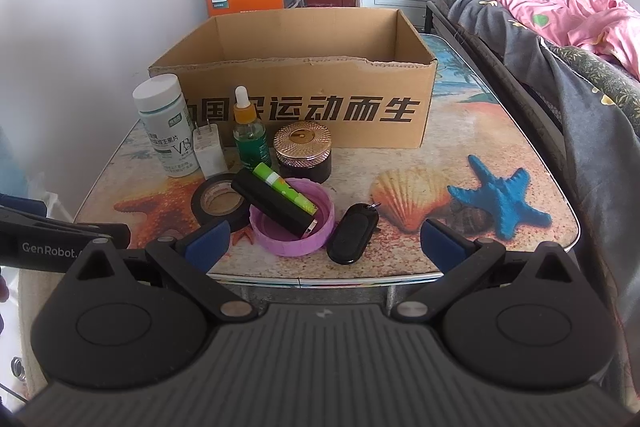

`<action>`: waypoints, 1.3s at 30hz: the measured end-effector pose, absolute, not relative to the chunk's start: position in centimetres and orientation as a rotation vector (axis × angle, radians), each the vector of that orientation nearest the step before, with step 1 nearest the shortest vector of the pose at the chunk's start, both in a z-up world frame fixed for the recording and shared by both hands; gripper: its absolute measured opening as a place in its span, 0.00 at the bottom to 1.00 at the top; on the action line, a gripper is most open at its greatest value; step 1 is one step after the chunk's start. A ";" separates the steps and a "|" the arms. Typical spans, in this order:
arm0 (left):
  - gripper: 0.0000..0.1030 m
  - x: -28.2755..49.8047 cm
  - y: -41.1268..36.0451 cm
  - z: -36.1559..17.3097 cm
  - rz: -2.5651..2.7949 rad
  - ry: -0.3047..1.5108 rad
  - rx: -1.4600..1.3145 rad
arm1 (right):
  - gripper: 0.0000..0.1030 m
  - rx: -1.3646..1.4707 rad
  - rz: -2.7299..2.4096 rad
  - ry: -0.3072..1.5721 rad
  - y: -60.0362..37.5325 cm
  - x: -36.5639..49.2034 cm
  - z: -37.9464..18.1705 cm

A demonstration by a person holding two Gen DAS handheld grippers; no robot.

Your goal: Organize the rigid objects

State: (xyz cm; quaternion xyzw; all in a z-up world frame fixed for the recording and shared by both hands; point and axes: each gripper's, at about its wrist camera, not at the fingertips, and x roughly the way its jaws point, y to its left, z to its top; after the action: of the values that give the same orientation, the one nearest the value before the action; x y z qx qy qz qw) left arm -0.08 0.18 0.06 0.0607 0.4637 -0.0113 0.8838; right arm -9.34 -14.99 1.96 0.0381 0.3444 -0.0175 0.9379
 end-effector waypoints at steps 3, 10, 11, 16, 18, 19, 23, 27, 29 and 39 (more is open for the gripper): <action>1.00 0.0 0.1 0.0 -0.021 0.966 0.128 | 0.99 0.077 -0.034 0.702 -14.9 -9.3 2.0; 1.00 0.0 0.3 -0.2 -0.015 0.968 0.128 | 0.99 0.076 -0.031 0.701 -14.7 -9.3 2.0; 1.00 0.0 0.3 -0.2 -0.014 0.969 0.128 | 0.99 0.077 -0.031 0.701 -14.7 -9.3 2.0; 1.00 0.1 0.3 -0.4 -0.009 0.972 0.131 | 0.99 0.077 -0.028 0.704 -14.6 -9.2 2.0; 1.00 0.1 0.3 -0.4 -0.005 0.972 0.133 | 0.99 0.076 -0.025 0.706 -14.6 -9.1 2.0; 1.00 0.1 0.3 -0.4 -0.003 0.973 0.134 | 0.99 0.075 -0.026 0.706 -14.6 -9.1 2.0; 1.00 0.1 0.4 -0.5 0.000 0.974 0.135 | 0.99 0.075 -0.022 0.704 -14.5 -9.0 2.0; 1.00 0.2 0.5 -0.6 0.002 0.975 0.136 | 0.99 0.076 -0.022 0.704 -14.6 -9.1 2.0; 1.00 0.2 0.5 -0.6 0.001 0.975 0.136 | 0.99 0.075 -0.023 0.702 -14.5 -9.0 2.0; 1.00 0.4 0.5 -0.7 0.002 0.981 0.138 | 0.99 0.084 -0.017 0.694 -14.7 -8.7 2.0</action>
State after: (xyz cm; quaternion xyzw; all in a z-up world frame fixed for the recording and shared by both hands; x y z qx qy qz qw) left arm 0.41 0.52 -0.73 0.0662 0.4707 0.0008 0.8798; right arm -8.65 -14.69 1.97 0.0411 0.3400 -0.0085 0.9395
